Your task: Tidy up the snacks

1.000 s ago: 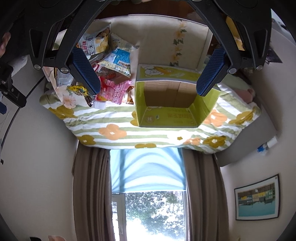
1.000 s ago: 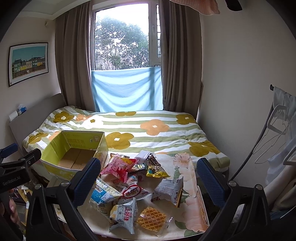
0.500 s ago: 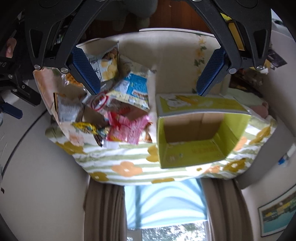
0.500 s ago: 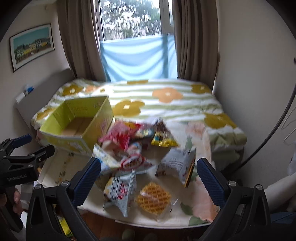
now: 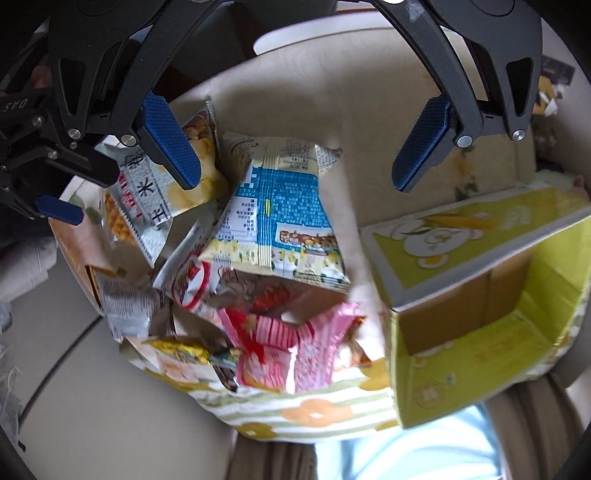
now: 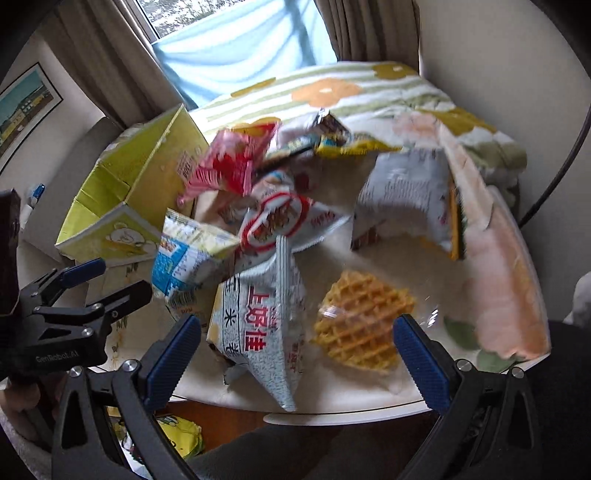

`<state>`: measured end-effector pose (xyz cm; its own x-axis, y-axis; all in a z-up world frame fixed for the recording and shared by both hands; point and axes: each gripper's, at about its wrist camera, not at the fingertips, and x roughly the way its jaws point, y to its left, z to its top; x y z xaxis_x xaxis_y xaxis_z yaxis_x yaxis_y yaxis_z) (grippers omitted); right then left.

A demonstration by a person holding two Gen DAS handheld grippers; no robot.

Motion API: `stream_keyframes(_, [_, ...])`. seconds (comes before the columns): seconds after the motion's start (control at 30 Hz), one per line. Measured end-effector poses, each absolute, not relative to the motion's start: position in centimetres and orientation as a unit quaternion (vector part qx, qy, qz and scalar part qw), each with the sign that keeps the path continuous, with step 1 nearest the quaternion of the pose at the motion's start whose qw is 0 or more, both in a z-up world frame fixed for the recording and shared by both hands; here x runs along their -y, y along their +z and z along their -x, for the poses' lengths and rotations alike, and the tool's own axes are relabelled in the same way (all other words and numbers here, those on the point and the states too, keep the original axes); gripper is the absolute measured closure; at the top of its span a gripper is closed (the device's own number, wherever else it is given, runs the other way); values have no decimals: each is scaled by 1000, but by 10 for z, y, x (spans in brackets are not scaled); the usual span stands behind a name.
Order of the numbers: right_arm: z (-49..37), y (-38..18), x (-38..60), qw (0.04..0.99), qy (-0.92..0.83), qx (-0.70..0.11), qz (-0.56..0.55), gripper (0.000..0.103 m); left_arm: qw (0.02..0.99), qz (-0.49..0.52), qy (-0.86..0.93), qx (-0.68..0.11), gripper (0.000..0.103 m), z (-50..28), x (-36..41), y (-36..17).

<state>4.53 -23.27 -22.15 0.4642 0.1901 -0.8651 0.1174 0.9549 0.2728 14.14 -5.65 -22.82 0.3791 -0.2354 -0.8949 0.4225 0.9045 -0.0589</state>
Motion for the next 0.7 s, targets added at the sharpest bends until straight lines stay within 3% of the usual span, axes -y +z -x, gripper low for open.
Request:
stream_keyframes(0.23, [-39,-247,214,839,43,-515,-171,11,796,-78,-256,-543,0,-165,60,-263])
stream_keyframes(0.4, [-40,-259,205,841,59,-509,-175,26,784,-77,-280,-548,2,-172,66,-276])
stream_keyframes(0.57, [-41,-269,204,842,82,-498,-192,26,772,-82,-289,-561,15,-177,73,-290])
stream_keyframes(0.7, [-47,-276,210,832,98,-496,-230,26,768,-76,-286,-568,40,-178,71,-295])
